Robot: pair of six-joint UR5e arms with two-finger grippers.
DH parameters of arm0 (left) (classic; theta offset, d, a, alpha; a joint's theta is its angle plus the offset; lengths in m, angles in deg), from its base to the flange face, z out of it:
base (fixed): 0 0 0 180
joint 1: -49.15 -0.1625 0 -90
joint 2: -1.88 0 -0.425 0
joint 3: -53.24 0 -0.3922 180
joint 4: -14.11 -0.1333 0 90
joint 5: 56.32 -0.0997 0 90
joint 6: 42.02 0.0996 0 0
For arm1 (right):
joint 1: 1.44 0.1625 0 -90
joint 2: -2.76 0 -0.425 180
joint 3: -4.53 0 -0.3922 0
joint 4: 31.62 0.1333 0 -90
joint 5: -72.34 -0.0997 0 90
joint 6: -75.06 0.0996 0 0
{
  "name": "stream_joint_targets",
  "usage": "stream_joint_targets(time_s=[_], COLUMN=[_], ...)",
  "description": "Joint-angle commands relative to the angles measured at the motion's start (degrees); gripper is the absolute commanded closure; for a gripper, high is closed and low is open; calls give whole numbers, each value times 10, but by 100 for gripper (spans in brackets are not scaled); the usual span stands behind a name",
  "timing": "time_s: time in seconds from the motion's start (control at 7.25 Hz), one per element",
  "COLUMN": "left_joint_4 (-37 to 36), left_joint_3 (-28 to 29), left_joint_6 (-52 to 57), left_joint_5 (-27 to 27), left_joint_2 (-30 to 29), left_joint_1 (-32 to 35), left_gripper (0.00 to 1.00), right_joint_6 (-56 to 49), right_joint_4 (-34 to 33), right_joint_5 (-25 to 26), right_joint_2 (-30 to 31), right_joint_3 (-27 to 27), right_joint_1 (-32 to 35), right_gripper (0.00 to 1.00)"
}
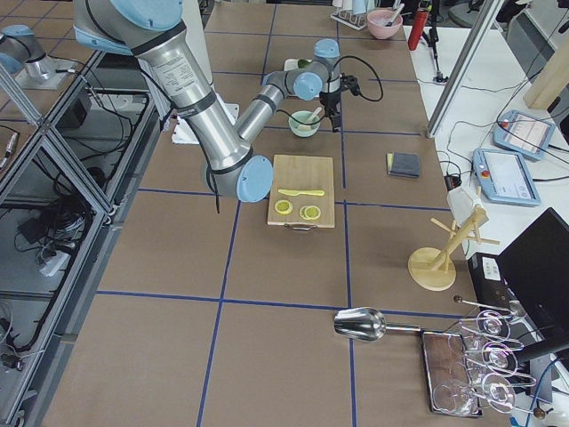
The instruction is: Put spoon and bun in bowl
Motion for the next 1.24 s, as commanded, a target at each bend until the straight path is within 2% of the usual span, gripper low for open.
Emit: stream_joint_targets(time_s=[0.0, 0.28, 0.55, 0.69, 0.83, 0.97, 1.1], left_joint_4=[-1, -1, 0, 0, 0, 0, 0], left_joint_3=[1, 0, -4, -7, -7, -4, -5], left_joint_6=[0, 0, 0, 0, 0, 1, 1], left_joint_5=[-1, 0, -1, -1, -1, -1, -1], left_joint_2=[0, 0, 0, 0, 0, 0, 0], left_joint_1=[-1, -1, -1, -1, -1, -1, -1], left_gripper=[0, 0, 0, 0, 0, 0, 0], right_joint_6=[-200, -361, -371, -382, -391, -391, -383], right_joint_4=[1, 2, 9, 42, 104, 165, 177], right_joint_5=[-104, -169, -222, -219, -218, -218, -218], right_joint_2=[87, 202, 308, 369, 423, 459, 466], right_joint_3=[0, -1, 0, -1, -3, -3, -2], right_joint_1=[144, 282, 372, 396, 422, 438, 449], right_gripper=[0, 0, 0, 0, 0, 0, 0])
